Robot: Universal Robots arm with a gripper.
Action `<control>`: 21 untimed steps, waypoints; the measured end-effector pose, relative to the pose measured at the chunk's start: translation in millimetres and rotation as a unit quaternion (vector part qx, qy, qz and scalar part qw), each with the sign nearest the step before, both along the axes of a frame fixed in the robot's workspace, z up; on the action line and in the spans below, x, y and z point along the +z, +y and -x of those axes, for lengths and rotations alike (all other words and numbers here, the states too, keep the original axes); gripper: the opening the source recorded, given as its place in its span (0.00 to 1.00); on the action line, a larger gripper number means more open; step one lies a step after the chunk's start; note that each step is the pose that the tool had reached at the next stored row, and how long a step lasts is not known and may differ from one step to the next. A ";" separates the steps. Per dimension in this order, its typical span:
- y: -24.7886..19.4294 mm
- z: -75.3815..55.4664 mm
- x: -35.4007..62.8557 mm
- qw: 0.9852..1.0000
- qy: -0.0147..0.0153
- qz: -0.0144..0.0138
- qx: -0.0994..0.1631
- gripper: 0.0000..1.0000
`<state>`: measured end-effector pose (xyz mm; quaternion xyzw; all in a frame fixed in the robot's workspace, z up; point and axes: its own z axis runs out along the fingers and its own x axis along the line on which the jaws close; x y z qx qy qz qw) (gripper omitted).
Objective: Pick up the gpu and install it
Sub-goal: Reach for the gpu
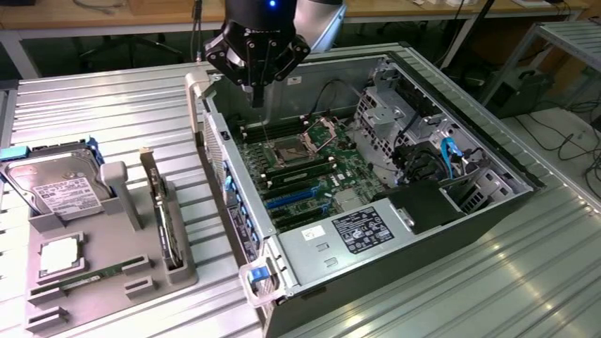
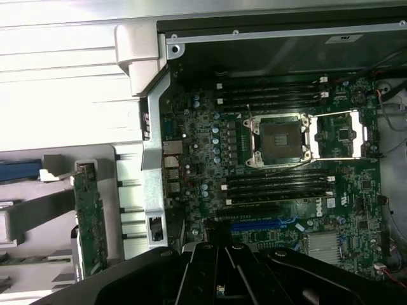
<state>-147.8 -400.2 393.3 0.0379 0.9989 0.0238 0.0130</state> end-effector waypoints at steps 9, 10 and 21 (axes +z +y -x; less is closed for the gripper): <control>-0.5 2.9 0.0 1.000 0.000 0.000 0.000 0.11; -0.7 3.3 0.0 1.000 0.000 0.000 0.000 0.11; -12.5 13.2 0.0 1.000 0.000 0.000 0.000 0.11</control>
